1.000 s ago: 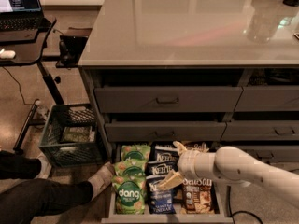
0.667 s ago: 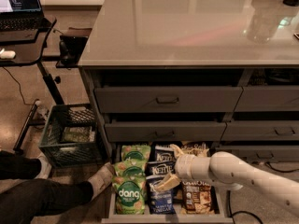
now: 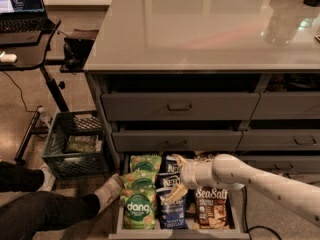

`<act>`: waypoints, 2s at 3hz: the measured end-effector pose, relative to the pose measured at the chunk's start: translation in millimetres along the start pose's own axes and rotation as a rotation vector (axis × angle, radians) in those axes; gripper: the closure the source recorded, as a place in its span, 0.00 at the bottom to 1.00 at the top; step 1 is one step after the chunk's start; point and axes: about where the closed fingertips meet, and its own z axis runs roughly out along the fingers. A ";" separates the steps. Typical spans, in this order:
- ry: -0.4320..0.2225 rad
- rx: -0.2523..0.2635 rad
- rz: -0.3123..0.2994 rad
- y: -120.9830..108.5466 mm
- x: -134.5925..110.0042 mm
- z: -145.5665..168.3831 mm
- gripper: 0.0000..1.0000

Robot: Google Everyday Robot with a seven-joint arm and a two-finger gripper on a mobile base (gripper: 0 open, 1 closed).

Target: Pick green rice chip bag from bottom drawer and place on counter

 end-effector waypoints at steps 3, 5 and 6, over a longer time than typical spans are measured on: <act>0.160 -0.046 -0.045 -12.6 16.4 36.9 0.00; 0.135 -0.091 -0.004 -7.5 36.4 67.2 0.00; 0.091 -0.173 0.031 0.7 55.6 107.2 0.00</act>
Offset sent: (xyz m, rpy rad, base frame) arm 0.0380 0.0083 -0.0388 -0.3587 0.0408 -0.0429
